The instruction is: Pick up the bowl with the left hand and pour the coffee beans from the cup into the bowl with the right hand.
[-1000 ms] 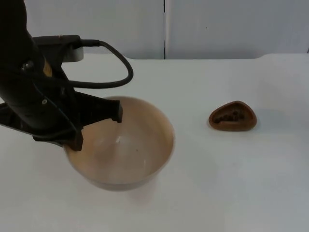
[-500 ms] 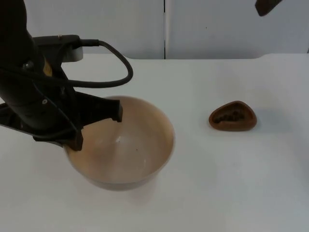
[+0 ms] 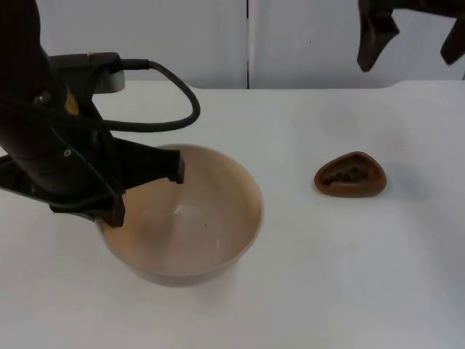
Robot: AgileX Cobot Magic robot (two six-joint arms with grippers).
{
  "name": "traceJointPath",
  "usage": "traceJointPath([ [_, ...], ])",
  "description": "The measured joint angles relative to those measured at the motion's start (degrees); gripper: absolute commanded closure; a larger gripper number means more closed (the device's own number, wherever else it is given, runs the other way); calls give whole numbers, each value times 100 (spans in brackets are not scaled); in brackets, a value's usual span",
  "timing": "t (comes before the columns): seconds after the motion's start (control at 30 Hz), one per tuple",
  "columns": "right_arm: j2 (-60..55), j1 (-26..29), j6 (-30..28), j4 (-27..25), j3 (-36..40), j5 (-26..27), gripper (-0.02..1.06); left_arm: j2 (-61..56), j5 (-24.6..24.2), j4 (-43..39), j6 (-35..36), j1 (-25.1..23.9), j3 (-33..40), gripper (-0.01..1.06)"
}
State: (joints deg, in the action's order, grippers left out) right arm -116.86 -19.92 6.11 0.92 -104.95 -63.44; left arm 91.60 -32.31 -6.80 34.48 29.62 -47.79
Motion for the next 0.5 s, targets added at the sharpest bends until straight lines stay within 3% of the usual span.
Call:
traceJointPath([
  [0.5, -815, 50, 171, 473, -48, 110, 1, 0, 0, -24, 0, 0, 0, 105],
])
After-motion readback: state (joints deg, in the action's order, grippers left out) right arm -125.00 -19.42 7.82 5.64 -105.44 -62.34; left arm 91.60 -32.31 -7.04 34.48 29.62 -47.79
